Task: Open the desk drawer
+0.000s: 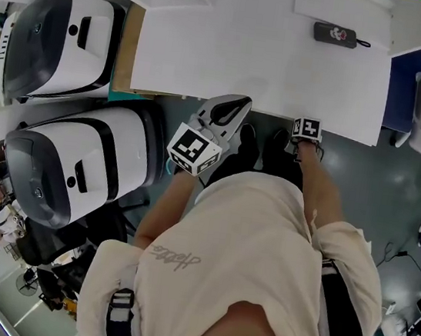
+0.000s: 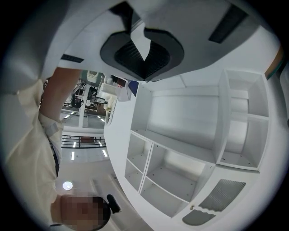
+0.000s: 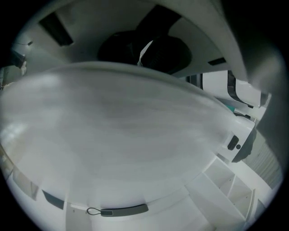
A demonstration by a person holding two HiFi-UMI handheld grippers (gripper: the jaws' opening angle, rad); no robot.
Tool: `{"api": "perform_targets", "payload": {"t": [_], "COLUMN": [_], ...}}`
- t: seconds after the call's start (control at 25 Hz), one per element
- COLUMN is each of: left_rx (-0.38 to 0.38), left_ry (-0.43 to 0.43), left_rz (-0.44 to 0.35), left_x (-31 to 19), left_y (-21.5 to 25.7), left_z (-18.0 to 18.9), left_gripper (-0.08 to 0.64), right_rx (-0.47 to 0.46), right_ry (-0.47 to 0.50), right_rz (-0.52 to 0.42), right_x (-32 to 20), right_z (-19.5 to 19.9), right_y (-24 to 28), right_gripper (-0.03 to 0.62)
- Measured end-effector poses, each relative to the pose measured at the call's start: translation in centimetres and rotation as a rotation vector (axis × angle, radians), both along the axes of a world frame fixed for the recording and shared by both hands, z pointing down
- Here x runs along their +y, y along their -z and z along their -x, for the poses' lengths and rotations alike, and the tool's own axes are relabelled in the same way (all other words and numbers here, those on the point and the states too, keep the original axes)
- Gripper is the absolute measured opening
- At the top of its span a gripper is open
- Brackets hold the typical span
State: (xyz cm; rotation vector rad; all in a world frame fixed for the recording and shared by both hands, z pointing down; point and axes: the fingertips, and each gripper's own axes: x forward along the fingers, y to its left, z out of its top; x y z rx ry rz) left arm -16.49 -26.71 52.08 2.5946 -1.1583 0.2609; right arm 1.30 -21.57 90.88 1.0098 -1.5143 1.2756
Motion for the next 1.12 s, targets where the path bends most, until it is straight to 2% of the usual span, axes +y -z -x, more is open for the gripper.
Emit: {"api": "perform_targets", "payload": {"t": [0.64, 1.12], "left_rx": [-0.006, 0.015], "left_ry": [-0.049, -0.120], "left_rz": [0.005, 0.002], "left_x": [0.6, 2.4], "left_y": [-0.1, -0.1], "left_z": [-0.5, -0.4], "left_gripper": [0.002, 0.002], "right_rx": [-0.010, 0.000], "right_ry": [0.036, -0.008], "right_rz": [0.021, 0.030], "right_x": [3.3, 7.3], "right_z": [-0.1, -0.3], "right_y": [0.3, 0.8], "right_gripper": [0.083, 0.075]}}
